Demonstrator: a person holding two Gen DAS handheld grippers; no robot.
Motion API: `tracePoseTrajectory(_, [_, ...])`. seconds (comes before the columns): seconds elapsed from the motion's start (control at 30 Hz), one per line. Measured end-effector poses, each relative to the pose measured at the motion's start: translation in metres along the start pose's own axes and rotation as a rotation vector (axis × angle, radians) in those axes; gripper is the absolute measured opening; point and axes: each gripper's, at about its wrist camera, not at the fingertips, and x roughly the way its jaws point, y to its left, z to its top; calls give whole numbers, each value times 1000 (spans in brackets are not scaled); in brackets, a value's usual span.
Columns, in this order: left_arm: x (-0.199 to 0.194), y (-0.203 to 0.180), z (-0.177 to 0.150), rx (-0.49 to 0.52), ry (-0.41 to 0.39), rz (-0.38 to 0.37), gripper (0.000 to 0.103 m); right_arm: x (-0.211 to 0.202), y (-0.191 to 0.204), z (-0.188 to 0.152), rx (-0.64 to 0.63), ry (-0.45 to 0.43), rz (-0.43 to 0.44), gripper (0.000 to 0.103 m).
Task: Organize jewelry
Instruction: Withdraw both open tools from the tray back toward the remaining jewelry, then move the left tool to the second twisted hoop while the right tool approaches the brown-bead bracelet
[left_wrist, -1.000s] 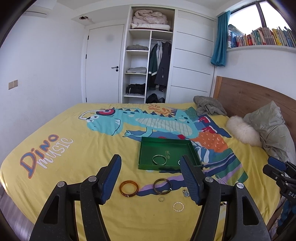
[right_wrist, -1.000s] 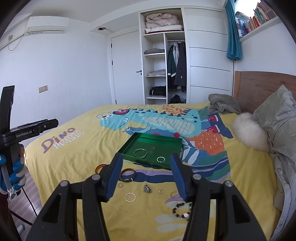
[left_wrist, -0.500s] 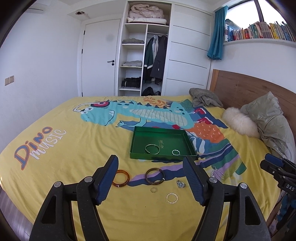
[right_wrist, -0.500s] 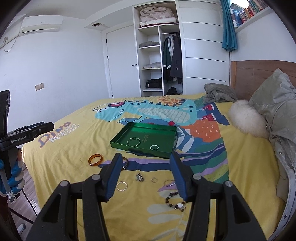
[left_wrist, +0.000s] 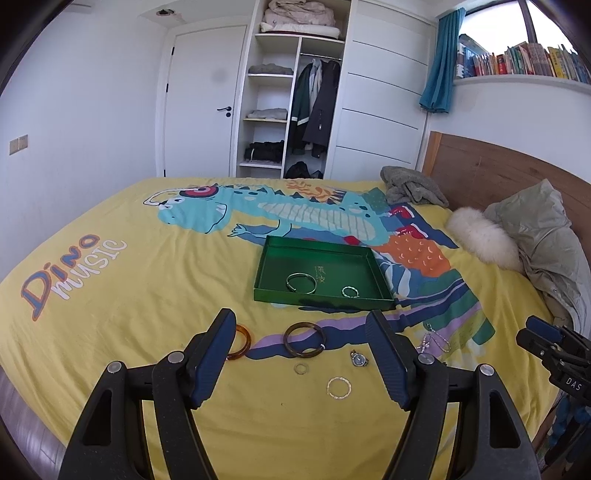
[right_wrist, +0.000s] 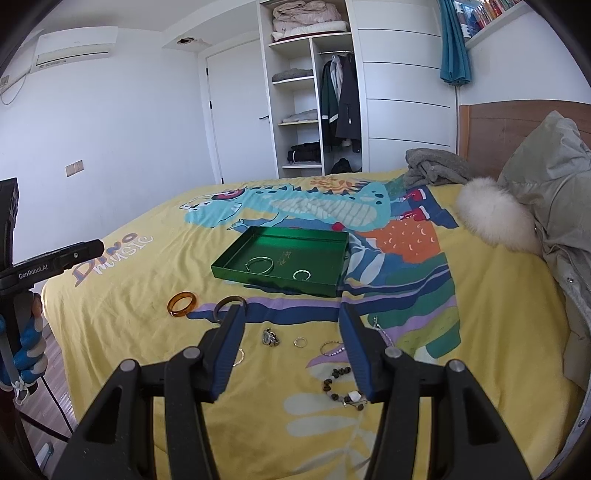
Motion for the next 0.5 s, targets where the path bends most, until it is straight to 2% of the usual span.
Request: tracePoseTrajectory(0.5, [27, -9, -19, 24, 61, -4, 72, 17, -28, -21, 50, 45, -13, 51])
